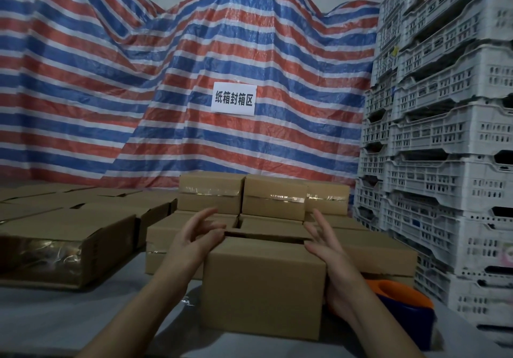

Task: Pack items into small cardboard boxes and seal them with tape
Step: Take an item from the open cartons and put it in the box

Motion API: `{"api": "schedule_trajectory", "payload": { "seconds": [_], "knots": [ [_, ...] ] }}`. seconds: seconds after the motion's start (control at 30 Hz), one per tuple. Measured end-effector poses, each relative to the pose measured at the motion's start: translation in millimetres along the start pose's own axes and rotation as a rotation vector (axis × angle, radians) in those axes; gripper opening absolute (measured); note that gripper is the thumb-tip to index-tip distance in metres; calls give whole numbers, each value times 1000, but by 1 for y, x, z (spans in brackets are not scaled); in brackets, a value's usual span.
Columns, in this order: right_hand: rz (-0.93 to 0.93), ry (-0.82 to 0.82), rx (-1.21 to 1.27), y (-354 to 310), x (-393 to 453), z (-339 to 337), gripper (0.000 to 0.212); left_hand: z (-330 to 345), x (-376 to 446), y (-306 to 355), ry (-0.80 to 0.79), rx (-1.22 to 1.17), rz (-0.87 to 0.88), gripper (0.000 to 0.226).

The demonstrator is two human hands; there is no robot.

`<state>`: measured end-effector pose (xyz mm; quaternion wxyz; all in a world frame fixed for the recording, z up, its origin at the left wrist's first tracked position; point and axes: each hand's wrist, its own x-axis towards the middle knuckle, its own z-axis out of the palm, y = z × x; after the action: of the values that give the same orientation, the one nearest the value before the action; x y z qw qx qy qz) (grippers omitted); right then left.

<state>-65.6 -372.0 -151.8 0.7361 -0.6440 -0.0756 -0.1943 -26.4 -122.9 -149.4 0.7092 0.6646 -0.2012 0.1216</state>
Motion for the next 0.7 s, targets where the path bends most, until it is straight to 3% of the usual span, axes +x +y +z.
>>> {"api": "schedule_trajectory", "payload": {
  "seconds": [0.1, 0.27, 0.4, 0.53, 0.63, 0.7],
  "knots": [
    [16, -8, 8, 0, -2, 2, 47, -1, 1, 2, 0, 102, -1, 21],
    [38, -43, -74, -1, -5, 3, 33, -3, 4, 1, -27, 127, 20, 23],
    [10, 1, -131, -2, -5, 5, 35, -2, 6, 6, -27, 181, -10, 25],
    [4, 11, -156, -4, -8, 8, 37, 3, 13, 30, -134, 525, -40, 35],
    [12, 12, -160, -4, -8, 7, 38, 24, 13, 50, -125, 1076, 174, 40],
    [24, 2, -153, -5, -8, 6, 37, 43, 9, 56, -227, 1176, 291, 52]
  ]
}}
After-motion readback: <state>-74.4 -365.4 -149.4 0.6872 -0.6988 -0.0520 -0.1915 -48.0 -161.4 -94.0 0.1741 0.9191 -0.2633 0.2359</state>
